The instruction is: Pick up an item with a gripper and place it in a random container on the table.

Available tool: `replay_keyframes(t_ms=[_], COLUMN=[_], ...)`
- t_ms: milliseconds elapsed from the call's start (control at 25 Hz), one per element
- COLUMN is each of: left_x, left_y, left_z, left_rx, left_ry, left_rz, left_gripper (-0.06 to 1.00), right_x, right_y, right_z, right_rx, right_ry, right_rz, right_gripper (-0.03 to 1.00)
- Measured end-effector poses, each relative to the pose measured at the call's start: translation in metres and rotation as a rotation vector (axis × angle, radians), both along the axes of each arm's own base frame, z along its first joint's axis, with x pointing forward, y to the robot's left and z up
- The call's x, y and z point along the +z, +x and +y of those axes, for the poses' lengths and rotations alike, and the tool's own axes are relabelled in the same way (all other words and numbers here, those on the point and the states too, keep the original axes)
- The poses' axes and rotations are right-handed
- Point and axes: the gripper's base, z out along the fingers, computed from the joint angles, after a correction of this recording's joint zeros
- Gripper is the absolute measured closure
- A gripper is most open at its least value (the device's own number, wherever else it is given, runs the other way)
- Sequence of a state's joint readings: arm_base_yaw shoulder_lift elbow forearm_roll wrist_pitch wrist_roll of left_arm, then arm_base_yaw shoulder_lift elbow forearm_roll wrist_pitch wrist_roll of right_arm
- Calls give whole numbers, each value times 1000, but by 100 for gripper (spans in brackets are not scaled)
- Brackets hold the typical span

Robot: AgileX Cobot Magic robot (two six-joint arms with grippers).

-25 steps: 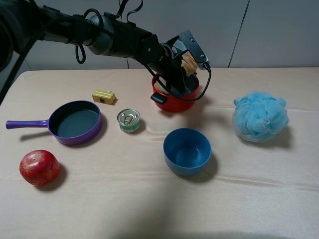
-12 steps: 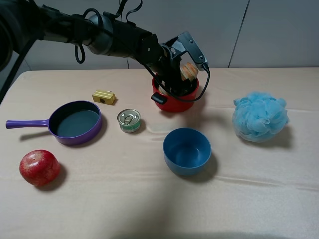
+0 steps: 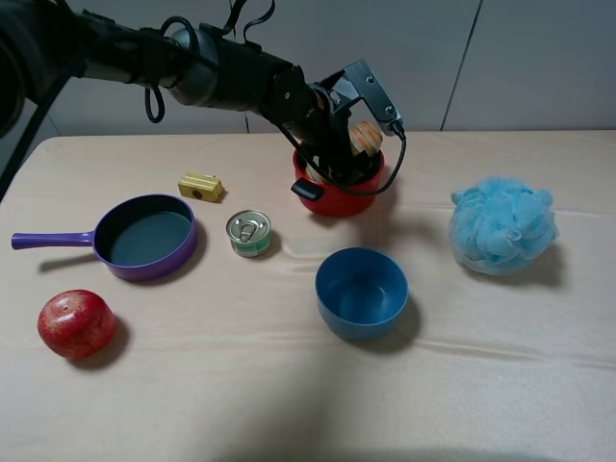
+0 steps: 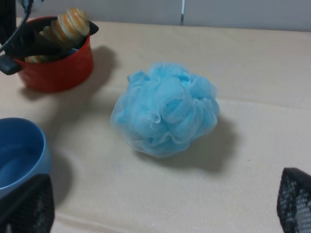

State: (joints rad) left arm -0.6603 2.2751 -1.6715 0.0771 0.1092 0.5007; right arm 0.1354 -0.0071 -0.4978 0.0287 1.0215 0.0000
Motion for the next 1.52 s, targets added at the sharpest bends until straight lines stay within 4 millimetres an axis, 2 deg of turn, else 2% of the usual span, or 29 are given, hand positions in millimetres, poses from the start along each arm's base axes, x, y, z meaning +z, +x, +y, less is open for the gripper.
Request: replay_keyframes(t_ms=[280,440,880,1360,1520], left_x=[1,10,73,137,150], left_y=[-1,-5,-31,-78,-97], left_z=[1,4,25,52,64], left_rx=[5,8,45,104,115], left_ry=[0,25,111,203,215], left_rz=[9,40,176,349,375], left_gripper=[-5,-5,-5,-5,-5], right_x=[0,0,0,0,0], right_y=[0,0,0,0,0], right_z=[0,0,0,0,0], right_rx=[0,0,0,1,1], right_ry=[0,0,0,1,1], right_rz=[0,0,0,0,0], right_gripper=[27,27,27,27,27])
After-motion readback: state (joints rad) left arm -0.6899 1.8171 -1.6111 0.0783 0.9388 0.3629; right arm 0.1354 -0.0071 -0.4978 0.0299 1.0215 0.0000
